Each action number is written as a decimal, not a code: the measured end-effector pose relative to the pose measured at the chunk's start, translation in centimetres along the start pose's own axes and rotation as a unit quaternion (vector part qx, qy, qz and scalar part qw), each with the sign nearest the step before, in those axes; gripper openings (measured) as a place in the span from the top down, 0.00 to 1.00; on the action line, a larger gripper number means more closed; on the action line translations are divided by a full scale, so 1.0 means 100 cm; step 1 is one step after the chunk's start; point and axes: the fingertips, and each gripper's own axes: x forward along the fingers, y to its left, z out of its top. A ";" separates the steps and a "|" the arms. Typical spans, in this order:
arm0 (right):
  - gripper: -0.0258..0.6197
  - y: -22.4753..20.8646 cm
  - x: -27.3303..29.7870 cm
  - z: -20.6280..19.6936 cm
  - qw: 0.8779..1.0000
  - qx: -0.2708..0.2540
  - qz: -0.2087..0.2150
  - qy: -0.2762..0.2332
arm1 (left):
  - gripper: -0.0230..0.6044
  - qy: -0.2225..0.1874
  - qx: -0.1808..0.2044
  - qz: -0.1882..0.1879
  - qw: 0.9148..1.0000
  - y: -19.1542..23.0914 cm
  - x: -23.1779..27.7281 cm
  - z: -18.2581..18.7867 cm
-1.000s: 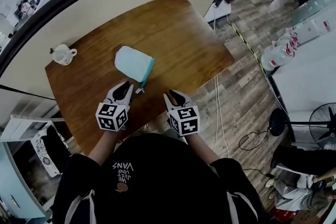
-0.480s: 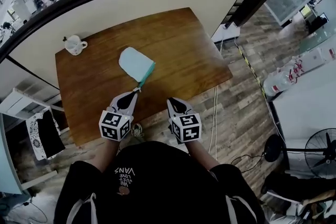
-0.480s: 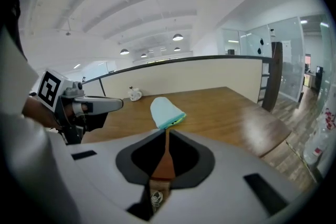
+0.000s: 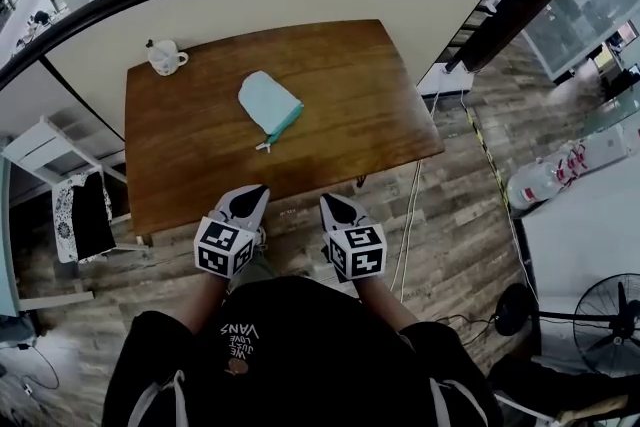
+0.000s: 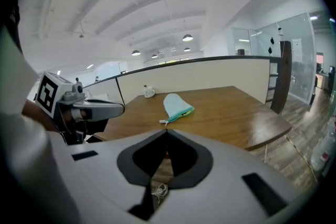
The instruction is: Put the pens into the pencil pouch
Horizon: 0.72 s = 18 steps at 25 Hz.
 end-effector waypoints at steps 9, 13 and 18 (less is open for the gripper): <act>0.94 0.012 -0.030 -0.025 1.000 -0.013 0.025 0.003 | 0.95 0.001 0.001 0.019 1.000 -0.036 -0.026 -0.019; 0.94 0.017 -0.040 -0.034 0.999 -0.020 0.028 0.004 | 0.95 0.000 0.001 0.026 1.000 -0.046 -0.035 -0.026; 0.94 0.019 -0.048 -0.045 0.999 -0.024 0.028 0.008 | 0.95 0.001 -0.005 0.032 0.999 -0.055 -0.041 -0.035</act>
